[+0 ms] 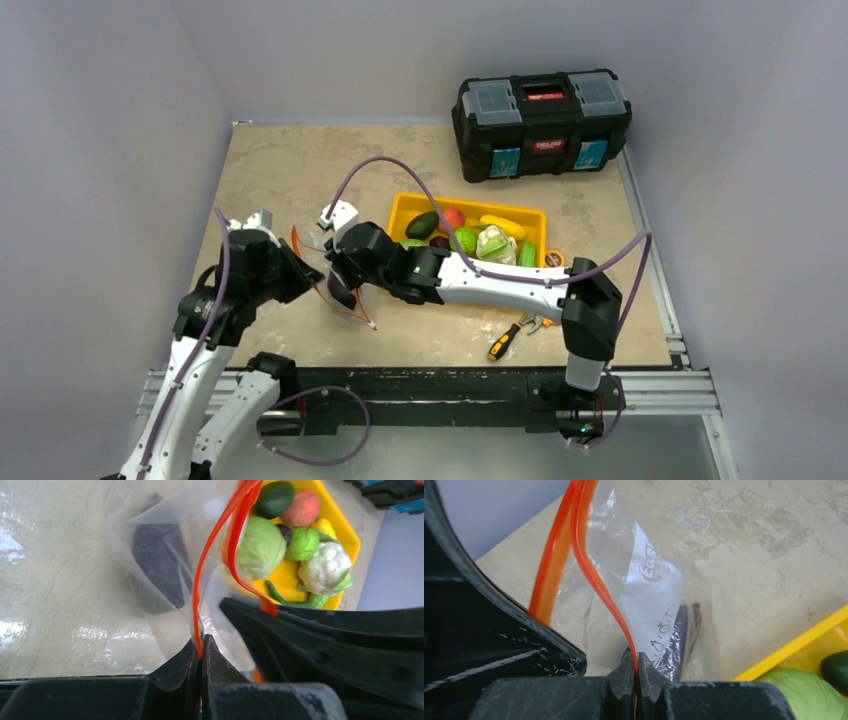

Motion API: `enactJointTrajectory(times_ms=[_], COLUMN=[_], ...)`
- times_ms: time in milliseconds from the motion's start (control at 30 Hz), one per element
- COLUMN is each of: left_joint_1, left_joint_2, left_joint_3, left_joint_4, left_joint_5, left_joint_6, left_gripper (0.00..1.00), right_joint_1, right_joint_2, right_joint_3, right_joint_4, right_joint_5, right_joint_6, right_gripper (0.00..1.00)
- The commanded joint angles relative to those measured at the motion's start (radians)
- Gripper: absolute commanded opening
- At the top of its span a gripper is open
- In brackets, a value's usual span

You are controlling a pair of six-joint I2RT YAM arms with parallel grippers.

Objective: Place the food in the zip-top bag and seal the zipper
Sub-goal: Adjust the zipper food storage bag at the center of the board.

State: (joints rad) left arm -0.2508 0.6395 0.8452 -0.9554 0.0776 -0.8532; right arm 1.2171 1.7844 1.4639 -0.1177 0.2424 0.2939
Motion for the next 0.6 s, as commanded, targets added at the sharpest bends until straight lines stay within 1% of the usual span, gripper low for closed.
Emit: enactJointTrajectory(times_ms=[0, 67, 167, 267, 367, 433, 500, 567], left_joint_1=[-0.001, -0.001, -0.001, -0.001, -0.001, -0.001, -0.001, -0.001], left_joint_2=[0.052, 0.047, -0.021, -0.090, -0.111, -0.091, -0.068, -0.054], left_joint_3=[0.241, 0.298, 0.279, 0.184, 0.048, 0.008, 0.043, 0.116], left_joint_4=[-0.001, -0.030, -0.029, -0.027, -0.021, -0.035, -0.050, -0.053], left_joint_5=[0.023, 0.036, 0.042, 0.029, 0.014, -0.004, -0.001, 0.007], left_joint_6=[0.040, 0.044, 0.014, -0.025, -0.028, -0.012, 0.016, 0.043], left_gripper=[0.00, 0.00, 0.00, 0.00, 0.00, 0.00, 0.00, 0.00], right_joint_1=[0.002, 0.012, 0.021, 0.019, 0.019, 0.019, 0.019, 0.020], right_joint_2=[-0.053, -0.090, -0.155, -0.180, -0.127, -0.082, -0.050, -0.036], right_joint_3=[0.189, 0.210, 0.156, 0.048, 0.020, 0.015, 0.037, 0.077], right_joint_4=[-0.077, -0.085, -0.024, 0.049, 0.028, 0.003, -0.034, -0.070], right_joint_5=[0.036, 0.025, -0.042, -0.075, -0.091, -0.078, -0.041, -0.020], right_joint_6=[-0.063, -0.067, -0.041, -0.014, 0.011, 0.027, 0.017, 0.004], right_gripper=[0.00, 0.00, 0.00, 0.00, 0.00, 0.00, 0.00, 0.00])
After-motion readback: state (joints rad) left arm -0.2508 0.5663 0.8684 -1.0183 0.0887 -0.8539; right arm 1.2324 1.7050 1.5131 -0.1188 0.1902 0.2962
